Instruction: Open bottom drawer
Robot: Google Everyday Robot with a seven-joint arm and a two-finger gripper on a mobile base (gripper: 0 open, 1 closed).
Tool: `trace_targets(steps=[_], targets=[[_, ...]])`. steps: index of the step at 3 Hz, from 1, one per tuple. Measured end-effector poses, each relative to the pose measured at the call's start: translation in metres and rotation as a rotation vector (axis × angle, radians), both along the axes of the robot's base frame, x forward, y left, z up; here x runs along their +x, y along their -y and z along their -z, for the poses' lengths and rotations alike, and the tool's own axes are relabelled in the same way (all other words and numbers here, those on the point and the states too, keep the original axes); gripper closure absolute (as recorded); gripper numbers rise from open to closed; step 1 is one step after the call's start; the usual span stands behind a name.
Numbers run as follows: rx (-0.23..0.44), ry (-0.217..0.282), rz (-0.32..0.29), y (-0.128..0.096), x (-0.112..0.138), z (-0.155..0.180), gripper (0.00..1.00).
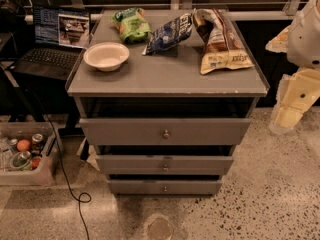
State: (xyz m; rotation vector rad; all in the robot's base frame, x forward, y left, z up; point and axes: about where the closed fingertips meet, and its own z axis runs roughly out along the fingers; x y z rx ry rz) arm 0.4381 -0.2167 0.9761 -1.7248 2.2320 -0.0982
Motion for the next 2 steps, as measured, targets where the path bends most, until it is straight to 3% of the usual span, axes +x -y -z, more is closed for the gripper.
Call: trace_targets(steps=[1, 2], targets=[[0.0, 0.0, 0.0, 0.0, 0.0, 0.0, 0.0], [0.047, 0.031, 0.018, -0.0031, -0.0013, 0.0035, 0.0]])
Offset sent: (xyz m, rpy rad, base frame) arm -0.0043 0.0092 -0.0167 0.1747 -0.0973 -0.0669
